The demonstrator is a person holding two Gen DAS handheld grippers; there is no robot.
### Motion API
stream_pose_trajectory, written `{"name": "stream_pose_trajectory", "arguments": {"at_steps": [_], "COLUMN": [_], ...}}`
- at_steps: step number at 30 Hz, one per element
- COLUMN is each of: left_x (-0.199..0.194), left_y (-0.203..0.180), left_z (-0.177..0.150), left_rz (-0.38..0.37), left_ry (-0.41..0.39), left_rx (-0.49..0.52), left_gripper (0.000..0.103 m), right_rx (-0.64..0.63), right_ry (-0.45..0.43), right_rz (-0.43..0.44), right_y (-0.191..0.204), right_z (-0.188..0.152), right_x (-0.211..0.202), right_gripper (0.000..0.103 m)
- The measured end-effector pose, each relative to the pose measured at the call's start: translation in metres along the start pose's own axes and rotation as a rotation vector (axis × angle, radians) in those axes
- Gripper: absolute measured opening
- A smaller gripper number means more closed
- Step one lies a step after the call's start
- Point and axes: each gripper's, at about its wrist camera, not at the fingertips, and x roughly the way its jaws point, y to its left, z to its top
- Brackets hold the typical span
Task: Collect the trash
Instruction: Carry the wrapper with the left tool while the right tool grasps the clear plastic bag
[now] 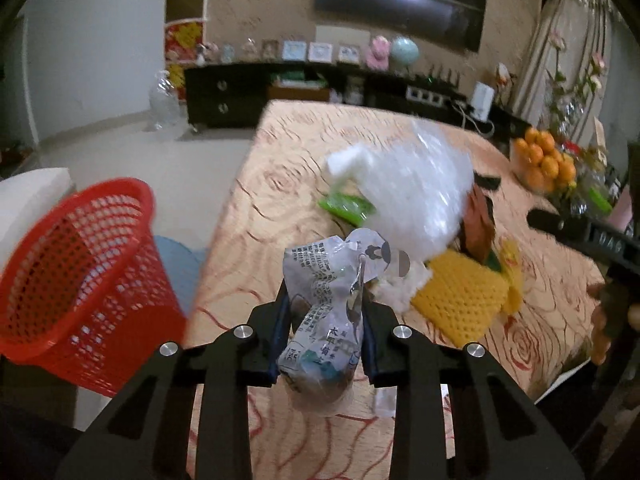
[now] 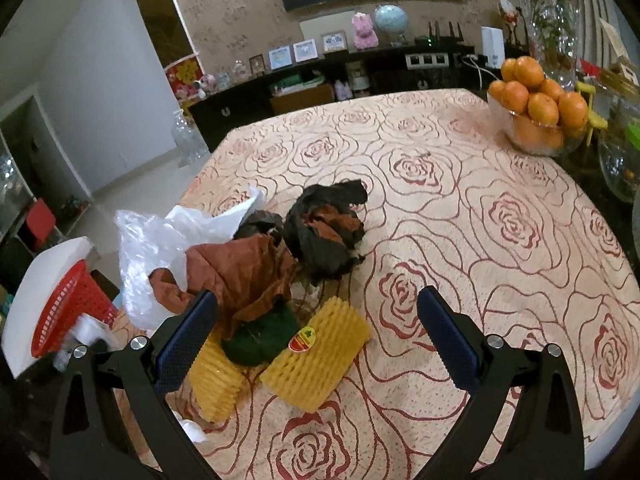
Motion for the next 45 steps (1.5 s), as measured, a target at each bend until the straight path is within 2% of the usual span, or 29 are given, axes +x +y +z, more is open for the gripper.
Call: {"name": "stream_pose_trajectory", "arguments": {"at_steps": [5, 8, 10, 15, 20, 25, 29, 31, 33, 36, 45], "left_x": [-0.018, -0.025, -0.027, -0.027, -0.035, -0.036, -0.036, -0.038, -0.039, -0.042, -0.060], "left_y": [0.020, 0.027, 0.032, 0.039, 0.044, 0.051, 0.059, 0.064, 0.067, 0.072, 0.075], "left_z": [0.008, 0.010, 0.009, 0.006, 0.008, 0.007, 0.006, 0.006, 0.006, 0.005, 0.016], "left_rz": [0.014, 0.028, 0.040, 0.060, 0.101, 0.122, 0.133, 0.140, 0.145, 0.153, 0.187], "left_ry": [-0.059, -0.087, -0.089, -0.084, -0.118, -0.122, -0.113, -0.115, -0.116, -0.120, -0.175], "left_rx": [-0.028, -0.034, -0.033, -0.044, -0.048, -0.054, -0.066, -0.076, -0.086, -0.096, -0.083], "left_gripper": [0.028, 0.028, 0.028, 0.028, 0.028, 0.028, 0.028, 0.028, 0.028, 0.028, 0.028], "right_rx": [-0.076, -0.153, -0.185, -0.173, -0.282, -0.418, -0.480, -0.476, -0.460, -0.444, -0.309], "right_ry": [-0.046, -0.056, -0.059, -0.069, -0.095, -0.069, -0.003, 0.011, 0.035, 0.037, -0.042], "right_rz": [0.068, 0.062, 0.044, 0.073, 0.108, 0.099, 0.025, 0.023, 0.036, 0.066, 0.255], "right_y": [0.026, 0.045, 0.053, 0.061, 0.097, 0.132, 0.146, 0.148, 0.147, 0.151, 0.155], "right_z": [0.001, -0.001, -0.002, 0.005, 0.012, 0.009, 0.005, 0.005, 0.008, 0.009, 0.036], "right_x": [-0.002, -0.001, 0.002, 0.005, 0.011, 0.030, 0.055, 0.061, 0.065, 0.064, 0.021], "right_gripper": [0.096, 0.096, 0.096, 0.096, 0.096, 0.096, 0.096, 0.087, 0.070, 0.058, 0.057]}}
